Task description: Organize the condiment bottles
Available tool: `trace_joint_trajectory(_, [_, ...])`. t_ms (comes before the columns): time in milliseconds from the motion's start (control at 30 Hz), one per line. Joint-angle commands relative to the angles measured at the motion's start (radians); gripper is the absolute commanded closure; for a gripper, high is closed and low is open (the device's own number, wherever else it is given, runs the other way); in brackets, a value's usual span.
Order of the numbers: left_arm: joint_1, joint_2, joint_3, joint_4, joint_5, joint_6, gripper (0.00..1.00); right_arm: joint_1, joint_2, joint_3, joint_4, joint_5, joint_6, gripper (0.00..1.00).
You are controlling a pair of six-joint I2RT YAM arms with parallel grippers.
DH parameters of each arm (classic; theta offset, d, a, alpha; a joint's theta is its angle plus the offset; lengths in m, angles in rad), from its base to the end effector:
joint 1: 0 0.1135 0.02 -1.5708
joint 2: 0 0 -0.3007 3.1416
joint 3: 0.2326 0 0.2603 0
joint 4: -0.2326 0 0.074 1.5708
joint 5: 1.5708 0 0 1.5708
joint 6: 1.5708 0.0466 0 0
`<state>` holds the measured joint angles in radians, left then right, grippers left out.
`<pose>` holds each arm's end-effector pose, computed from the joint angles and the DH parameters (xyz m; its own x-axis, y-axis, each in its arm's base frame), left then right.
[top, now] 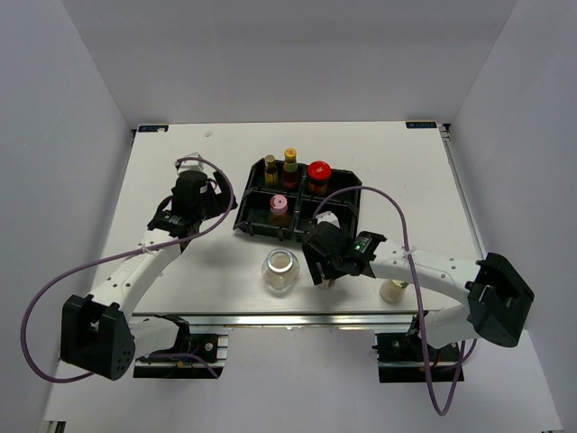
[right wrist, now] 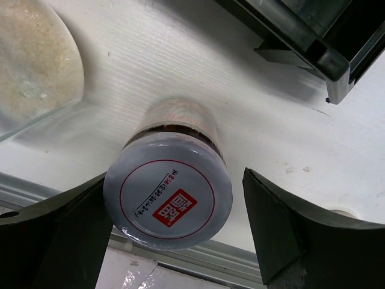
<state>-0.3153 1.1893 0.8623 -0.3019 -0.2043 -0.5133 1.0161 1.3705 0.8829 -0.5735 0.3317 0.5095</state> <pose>0.2539 -0.0729 0.2977 -0.5597 -0.3232 -0.7631 -0.1460 0.9449 -0.2931 0.1549 0.2212 0.2395 -0.7525 -0.3390 -0.5646 -0.4043 0.9146 -0.0102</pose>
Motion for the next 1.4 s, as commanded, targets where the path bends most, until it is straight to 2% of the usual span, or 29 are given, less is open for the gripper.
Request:
trace_joint_trajectory(0, [0.007,-0.034,-0.006,0.020,0.003,-0.002,0.02,0.006,-0.004,0.034,0.027,0.027,0.000,0.15])
trace_joint_trajectory(100, [0.005,-0.036,-0.006,0.017,-0.001,-0.001,0.02,0.006,-0.005,0.045,0.017,0.023,-0.006,0.32])
trace_joint_trajectory(133, [0.005,-0.037,-0.006,0.018,-0.001,-0.001,0.02,0.006,-0.008,0.051,0.012,0.023,-0.006,0.48])
trace_joint_trajectory(167, [0.007,-0.039,-0.006,0.015,-0.001,-0.001,0.02,0.006,-0.014,0.057,0.006,0.021,-0.009,0.57])
trace_joint_trajectory(233, [0.007,-0.042,-0.006,0.017,-0.003,0.001,0.02,0.006,-0.046,0.086,-0.020,0.021,-0.017,0.72])
trace_joint_trajectory(267, [0.007,-0.042,-0.008,0.017,-0.004,-0.002,0.02,0.006,-0.057,0.099,-0.028,0.023,-0.020,0.74])
trace_joint_trajectory(367, [0.007,-0.043,-0.006,0.010,-0.010,-0.002,0.02,0.006,-0.115,0.158,-0.043,0.036,-0.042,0.78])
trace_joint_trajectory(567, [0.007,-0.054,-0.005,0.000,-0.021,-0.001,0.02,-0.040,-0.136,0.327,-0.060,0.174,-0.118,0.86])
trace_joint_trajectory(700, [0.007,-0.069,-0.009,0.000,-0.032,0.004,0.02,-0.183,-0.105,0.406,-0.010,0.140,-0.176,0.87])
trace_joint_trajectory(733, [0.007,-0.076,-0.009,-0.002,-0.037,0.004,0.02,-0.270,-0.096,0.413,0.006,0.109,-0.189,0.88])
trace_joint_trajectory(800, [0.007,-0.080,-0.012,0.000,-0.040,0.004,0.02,-0.347,-0.059,0.439,0.059,0.028,-0.232,0.88])
trace_joint_trajectory(933, [0.007,-0.080,-0.013,0.000,-0.044,0.007,0.02,-0.451,0.045,0.511,0.096,0.007,-0.299,0.89])
trace_joint_trajectory(1100, [0.007,-0.066,-0.008,-0.003,-0.063,0.009,0.02,-0.497,0.186,0.599,0.116,0.033,-0.333,0.90])
trace_joint_trajectory(1367, [0.007,-0.042,0.004,-0.014,-0.064,0.009,0.02,-0.519,0.315,0.613,0.166,-0.028,-0.353,0.90])
